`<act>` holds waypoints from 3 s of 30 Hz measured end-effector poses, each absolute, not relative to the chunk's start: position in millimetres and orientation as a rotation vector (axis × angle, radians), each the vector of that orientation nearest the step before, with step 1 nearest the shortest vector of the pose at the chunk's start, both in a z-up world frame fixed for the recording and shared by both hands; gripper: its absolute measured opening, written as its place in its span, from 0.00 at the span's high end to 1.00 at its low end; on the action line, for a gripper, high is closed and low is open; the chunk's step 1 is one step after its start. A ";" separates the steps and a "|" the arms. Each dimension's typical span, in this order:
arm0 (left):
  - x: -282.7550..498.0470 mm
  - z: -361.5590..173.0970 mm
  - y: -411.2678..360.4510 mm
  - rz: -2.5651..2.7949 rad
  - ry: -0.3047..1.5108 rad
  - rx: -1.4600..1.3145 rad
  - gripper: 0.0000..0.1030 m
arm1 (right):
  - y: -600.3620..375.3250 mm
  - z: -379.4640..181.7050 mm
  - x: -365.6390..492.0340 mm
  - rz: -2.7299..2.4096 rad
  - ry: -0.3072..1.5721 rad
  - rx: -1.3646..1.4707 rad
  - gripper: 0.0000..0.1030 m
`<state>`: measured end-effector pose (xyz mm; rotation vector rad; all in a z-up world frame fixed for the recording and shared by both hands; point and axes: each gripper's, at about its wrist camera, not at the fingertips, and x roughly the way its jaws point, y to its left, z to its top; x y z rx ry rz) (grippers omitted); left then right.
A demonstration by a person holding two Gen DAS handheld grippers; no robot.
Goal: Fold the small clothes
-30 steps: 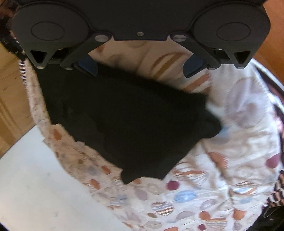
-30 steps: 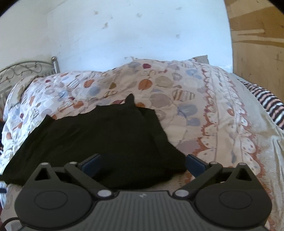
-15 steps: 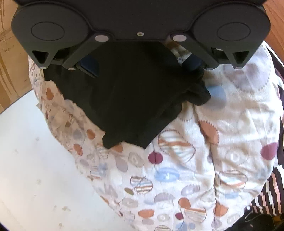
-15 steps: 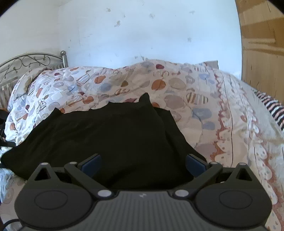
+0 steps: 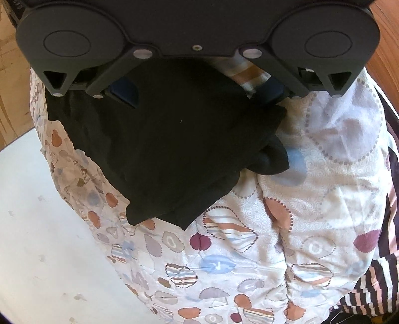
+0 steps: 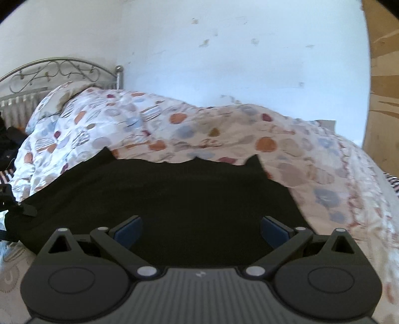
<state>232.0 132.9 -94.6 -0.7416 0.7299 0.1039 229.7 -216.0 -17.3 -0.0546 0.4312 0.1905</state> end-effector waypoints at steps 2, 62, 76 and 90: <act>232.7 -93.9 131.6 0.109 0.732 -0.735 0.02 | -207.4 -20.6 234.4 0.208 0.445 -0.033 0.00; 253.5 -37.2 86.6 0.193 0.577 -0.542 0.87 | -209.6 -51.8 217.5 0.252 0.499 -0.046 0.00; 317.2 38.0 -95.3 -0.376 0.534 -0.053 0.88 | -341.8 -15.4 133.8 -0.055 0.448 0.016 0.00; 275.0 -29.8 -181.1 -0.577 0.705 0.039 0.82 | -422.7 -35.6 87.4 -0.280 0.489 0.056 0.00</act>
